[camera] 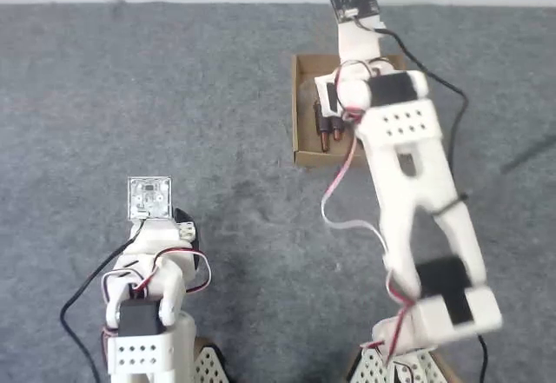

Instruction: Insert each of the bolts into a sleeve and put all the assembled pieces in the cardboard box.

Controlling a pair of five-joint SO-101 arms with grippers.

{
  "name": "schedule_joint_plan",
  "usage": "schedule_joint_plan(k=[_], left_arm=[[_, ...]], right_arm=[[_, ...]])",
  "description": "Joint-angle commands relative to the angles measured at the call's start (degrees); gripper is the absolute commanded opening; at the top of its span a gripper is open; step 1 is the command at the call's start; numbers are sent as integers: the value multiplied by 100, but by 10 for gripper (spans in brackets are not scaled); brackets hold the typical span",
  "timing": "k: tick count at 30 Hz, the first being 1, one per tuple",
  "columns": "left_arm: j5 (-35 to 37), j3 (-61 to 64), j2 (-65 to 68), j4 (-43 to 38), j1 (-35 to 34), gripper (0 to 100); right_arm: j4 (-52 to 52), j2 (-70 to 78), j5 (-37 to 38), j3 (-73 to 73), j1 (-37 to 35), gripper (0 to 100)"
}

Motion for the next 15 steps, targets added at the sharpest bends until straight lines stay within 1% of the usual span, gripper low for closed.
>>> schedule_joint_plan(k=[1, 9, 15], left_arm=[[-26, -233, -123, -105, -18, 11], [-26, -233, -123, -105, -18, 11], [-26, -233, -123, -105, -18, 11]], right_arm=[[92, -1279, -9, 545, 75, 6], [-382, -3679, 35, 2470, 92, 6], [-382, -5516, 44, 3754, 92, 6]])
